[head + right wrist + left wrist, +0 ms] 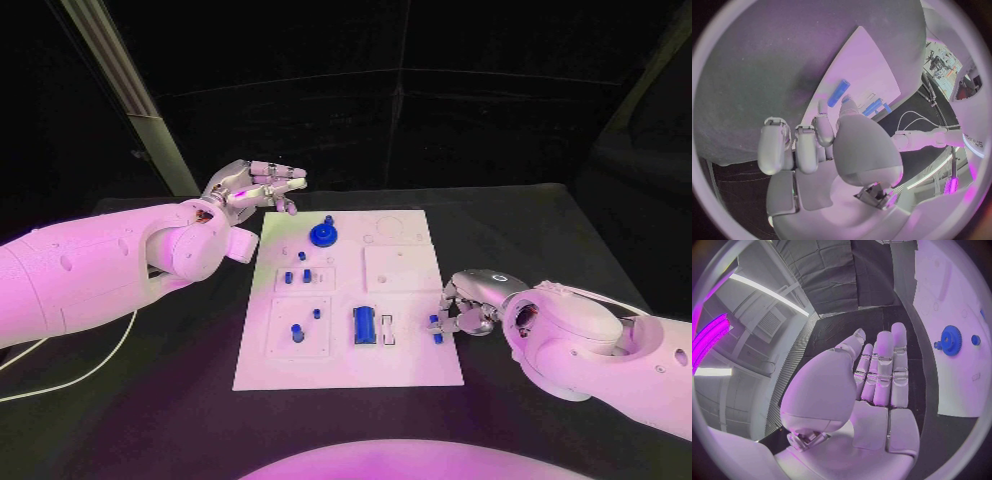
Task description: Assemble the parts on the task board
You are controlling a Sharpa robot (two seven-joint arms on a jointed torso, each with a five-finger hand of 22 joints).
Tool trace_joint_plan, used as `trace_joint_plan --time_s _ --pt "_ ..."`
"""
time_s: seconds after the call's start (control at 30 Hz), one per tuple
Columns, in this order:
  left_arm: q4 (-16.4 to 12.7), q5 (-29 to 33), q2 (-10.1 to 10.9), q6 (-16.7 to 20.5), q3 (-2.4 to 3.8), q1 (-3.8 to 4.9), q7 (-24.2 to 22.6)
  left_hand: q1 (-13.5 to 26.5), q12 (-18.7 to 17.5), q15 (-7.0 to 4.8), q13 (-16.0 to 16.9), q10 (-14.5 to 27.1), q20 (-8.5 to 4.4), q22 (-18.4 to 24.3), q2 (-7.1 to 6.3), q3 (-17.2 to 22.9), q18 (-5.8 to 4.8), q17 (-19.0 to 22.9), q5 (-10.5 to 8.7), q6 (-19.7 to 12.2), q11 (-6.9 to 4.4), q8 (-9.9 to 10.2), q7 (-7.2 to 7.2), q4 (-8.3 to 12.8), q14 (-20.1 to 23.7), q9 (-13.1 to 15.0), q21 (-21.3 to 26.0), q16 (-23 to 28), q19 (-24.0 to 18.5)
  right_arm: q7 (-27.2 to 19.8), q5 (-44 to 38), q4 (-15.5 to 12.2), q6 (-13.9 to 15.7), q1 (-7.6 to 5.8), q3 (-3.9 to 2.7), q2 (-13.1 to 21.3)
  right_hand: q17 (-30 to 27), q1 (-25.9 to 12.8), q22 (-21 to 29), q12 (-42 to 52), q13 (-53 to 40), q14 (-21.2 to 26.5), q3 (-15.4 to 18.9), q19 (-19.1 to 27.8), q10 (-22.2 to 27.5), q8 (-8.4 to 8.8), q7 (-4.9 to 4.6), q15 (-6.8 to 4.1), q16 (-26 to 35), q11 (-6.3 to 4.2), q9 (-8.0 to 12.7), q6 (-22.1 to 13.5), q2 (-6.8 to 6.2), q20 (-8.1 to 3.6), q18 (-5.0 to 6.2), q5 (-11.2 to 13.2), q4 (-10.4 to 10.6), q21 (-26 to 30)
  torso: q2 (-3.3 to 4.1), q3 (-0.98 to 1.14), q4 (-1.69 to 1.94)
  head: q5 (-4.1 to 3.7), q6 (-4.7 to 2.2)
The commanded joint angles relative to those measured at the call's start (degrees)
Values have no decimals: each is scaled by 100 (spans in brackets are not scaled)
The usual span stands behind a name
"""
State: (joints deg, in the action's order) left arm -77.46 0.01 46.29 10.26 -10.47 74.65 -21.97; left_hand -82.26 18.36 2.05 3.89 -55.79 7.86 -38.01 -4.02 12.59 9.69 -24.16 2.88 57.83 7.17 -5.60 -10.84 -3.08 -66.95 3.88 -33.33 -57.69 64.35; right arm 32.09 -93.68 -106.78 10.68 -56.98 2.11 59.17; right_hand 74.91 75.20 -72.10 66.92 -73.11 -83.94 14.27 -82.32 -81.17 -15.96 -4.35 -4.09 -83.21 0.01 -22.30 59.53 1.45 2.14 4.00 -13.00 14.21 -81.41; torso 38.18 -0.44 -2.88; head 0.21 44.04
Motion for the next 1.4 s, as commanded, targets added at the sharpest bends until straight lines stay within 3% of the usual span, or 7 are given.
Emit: trace_joint_plan --time_s 0.03,0.3,0.67,0.73,1.03,1.17,1.4 --pt "5 16 -7 -53 3 8 -13 9 22 12 -9 22 0 5 47 26 79 6 24 -24 -1 -19 -23 -5 18 -2 39 32 47 64 -139 26 -173 -4 0 -49 496 164 14 -45 13 -397 -18 -6 12 -5 6 -1 30 -23 -24 4 31 1 -32 36 -98 25 -8 -4 -8 0 -1" --pt "5 16 -8 -56 2 8 -7 9 22 12 -9 22 0 5 47 26 79 6 24 -24 -1 -19 -23 -5 18 -2 39 32 47 168 -384 114 -727 -3 1 -201 472 636 56 -125 56 -389 -192 17 56 12 3 -2 57 -25 -77 -6 127 -2 -24 497 -418 57 -9 -1 -3 7 -7" --pt "-2 16 15 -60 1 8 3 9 22 12 -9 22 0 5 47 26 79 6 24 -24 -1 -19 -23 -5 18 -2 39 32 47 243 -600 189 -1036 16 3 -423 479 733 51 -149 69 -390 -234 16 68 27 0 0 58 -24 -93 -4 117 2 -25 547 -522 59 -12 -4 -2 4 -27" --pt "-3 16 20 -59 1 8 3 9 22 12 -9 22 0 5 47 26 79 6 24 -24 -1 -19 -23 -5 18 -2 39 32 47 283 -613 187 -1031 18 3 -433 473 737 50 -164 77 -388 -249 15 76 44 -5 1 64 -21 -93 -12 130 1 -25 436 -537 60 -10 -2 -7 6 -25" --pt "-8 16 20 -60 1 8 7 15 27 13 -9 26 1 8 43 30 78 10 24 -28 0 -24 -24 -4 19 -2 42 30 48 369 -353 191 -914 21 2 -471 427 804 39 -293 152 -378 -394 2 137 260 -11 -5 116 -26 -1 -20 189 -9 -28 -954 -542 71 -4 0 -3 5 -29" --pt "-10 16 20 -60 0 8 10 15 27 13 -9 26 1 8 43 30 78 10 24 -28 0 -24 -24 -4 19 -2 42 30 48 366 59 174 -678 21 2 -456 463 987 11 -285 141 -388 -650 -15 137 365 -18 -11 93 -26 66 -40 317 -18 -34 -975 -591 58 0 -1 3 5 -24" --pt "-7 16 14 -57 0 8 12 15 27 13 -9 26 1 8 43 30 78 10 24 -28 0 -24 -24 -4 19 -2 42 30 48 270 811 115 -276 20 0 -386 493 987 -11 -265 120 -395 -1009 -27 134 606 -99 40 75 36 279 -100 242 23 -39 -1234 -530 47 -6 -2 0 15 -18"
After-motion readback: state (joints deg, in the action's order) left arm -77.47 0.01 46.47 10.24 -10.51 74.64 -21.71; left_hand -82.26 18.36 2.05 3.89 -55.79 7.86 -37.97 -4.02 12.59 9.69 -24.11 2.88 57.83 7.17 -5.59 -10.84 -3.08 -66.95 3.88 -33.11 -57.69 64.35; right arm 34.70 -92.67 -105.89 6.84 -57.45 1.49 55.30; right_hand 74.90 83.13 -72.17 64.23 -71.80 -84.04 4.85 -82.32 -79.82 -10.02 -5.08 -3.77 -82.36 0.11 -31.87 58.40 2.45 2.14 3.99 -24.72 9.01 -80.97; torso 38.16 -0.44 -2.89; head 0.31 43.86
